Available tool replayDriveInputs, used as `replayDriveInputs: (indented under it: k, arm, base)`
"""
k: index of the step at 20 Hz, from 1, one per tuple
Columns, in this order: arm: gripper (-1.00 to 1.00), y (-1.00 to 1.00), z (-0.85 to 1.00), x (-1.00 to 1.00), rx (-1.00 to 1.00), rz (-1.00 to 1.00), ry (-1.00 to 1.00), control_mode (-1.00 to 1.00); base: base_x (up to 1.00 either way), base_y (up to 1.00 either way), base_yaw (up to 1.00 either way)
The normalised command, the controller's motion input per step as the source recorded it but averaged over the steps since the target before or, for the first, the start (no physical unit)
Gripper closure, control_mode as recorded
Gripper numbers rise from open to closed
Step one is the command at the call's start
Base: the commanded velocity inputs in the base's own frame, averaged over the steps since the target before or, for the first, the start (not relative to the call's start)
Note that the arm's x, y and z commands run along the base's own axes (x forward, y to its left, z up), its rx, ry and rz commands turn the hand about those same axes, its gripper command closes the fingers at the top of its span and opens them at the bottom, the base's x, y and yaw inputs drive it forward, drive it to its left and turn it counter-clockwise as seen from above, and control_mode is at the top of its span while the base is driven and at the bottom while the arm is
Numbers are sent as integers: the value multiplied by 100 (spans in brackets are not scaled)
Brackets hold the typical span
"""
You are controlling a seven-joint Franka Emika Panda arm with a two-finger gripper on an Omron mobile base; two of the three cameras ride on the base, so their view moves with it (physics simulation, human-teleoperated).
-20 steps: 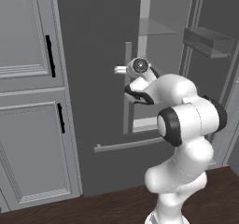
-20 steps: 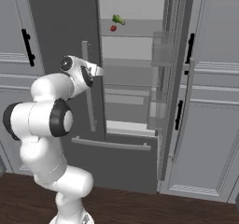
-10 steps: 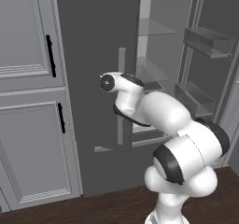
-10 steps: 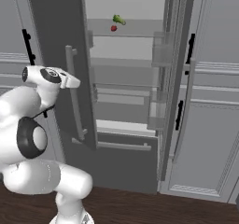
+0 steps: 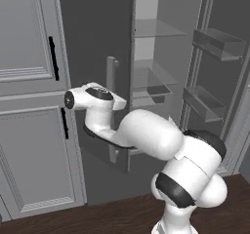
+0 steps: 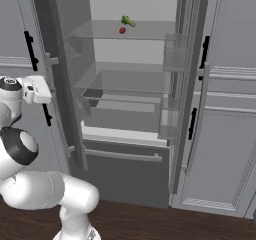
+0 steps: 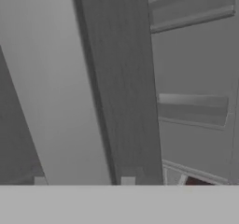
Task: Take the strawberry from the fridge and place it on top of the pancake, located on the dining counter.
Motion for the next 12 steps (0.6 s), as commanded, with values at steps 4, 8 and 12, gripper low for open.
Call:
replayDriveInputs:
  k: [4, 8, 12]
  arm:
    - [-100, 87, 0, -17, 0, -21, -4, -100]
    - [-100, 46, 0, 2, 0, -4, -2, -100]
    - [-100, 30, -1, 25, 0, 0, -1, -100]
  base:
    - [0, 0, 0]
    - [0, 0, 0]
    - [0, 0, 0]
